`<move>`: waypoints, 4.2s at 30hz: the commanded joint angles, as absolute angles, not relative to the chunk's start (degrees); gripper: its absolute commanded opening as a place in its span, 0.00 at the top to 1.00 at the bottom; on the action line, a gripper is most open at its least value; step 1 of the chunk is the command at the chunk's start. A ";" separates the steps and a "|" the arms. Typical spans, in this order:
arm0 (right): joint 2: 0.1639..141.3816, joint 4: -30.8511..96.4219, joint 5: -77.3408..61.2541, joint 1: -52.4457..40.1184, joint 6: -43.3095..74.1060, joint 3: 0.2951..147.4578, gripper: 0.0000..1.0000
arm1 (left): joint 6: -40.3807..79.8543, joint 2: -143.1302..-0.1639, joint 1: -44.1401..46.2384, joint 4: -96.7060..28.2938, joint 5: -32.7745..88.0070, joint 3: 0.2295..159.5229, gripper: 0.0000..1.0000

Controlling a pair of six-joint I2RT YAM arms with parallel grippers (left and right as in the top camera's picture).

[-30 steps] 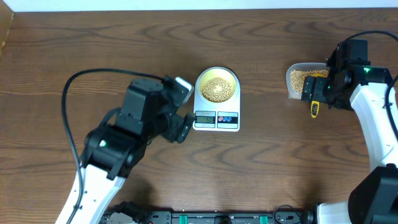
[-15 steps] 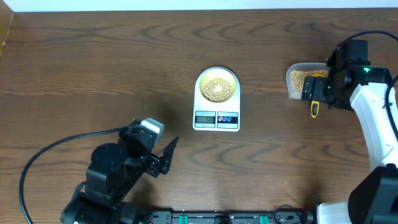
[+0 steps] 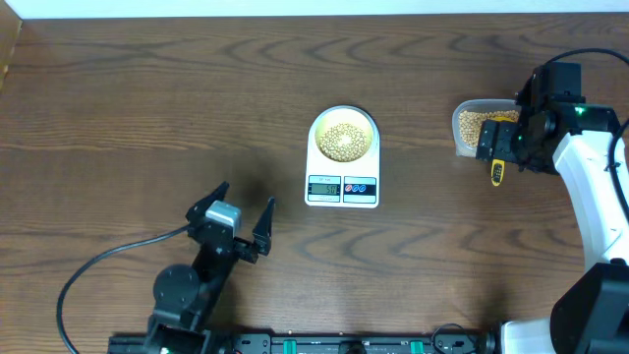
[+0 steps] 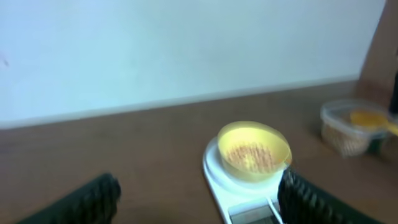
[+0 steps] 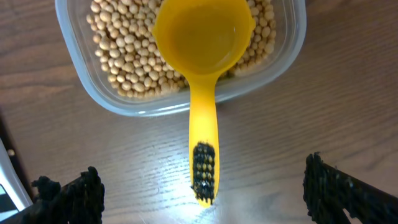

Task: Scoop item into bowl and weigh 50g on scale

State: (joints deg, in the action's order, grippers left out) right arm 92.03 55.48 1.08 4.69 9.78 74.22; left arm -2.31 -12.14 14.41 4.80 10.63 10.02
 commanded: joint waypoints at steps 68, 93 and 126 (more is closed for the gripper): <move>91.72 55.53 1.56 4.45 8.91 75.02 0.01 | -1.61 -0.23 1.26 -3.18 11.16 0.23 0.17; 91.72 55.51 1.56 4.45 8.93 75.02 0.01 | -1.61 -0.23 1.26 -3.18 11.16 0.23 0.16; 88.33 54.28 1.19 4.56 9.85 75.02 0.01 | -1.61 -0.23 1.26 -3.18 11.16 0.23 0.17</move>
